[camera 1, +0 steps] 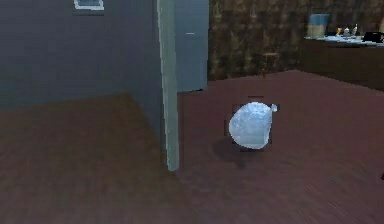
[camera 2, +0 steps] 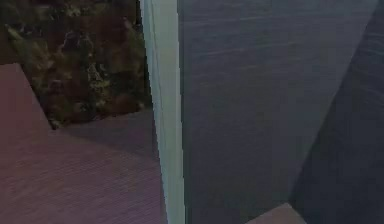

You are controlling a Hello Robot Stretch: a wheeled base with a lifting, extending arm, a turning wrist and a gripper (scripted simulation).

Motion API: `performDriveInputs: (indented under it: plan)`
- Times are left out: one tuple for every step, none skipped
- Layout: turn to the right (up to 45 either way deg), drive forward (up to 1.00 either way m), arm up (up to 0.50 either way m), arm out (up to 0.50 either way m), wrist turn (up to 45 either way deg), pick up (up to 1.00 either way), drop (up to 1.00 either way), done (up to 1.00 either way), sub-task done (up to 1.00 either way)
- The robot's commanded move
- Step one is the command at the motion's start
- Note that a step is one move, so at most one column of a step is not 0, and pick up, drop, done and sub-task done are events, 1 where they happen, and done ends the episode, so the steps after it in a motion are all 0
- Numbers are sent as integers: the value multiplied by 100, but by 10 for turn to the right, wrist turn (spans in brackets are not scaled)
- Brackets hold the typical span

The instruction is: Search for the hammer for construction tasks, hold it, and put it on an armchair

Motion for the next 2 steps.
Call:
performDriveInputs:
  plan:
    - [360, 0, 0, 0, 0, 0, 0, 0, 0]
    - [0, 100, 0, 0, 0, 0, 0, 0, 0]
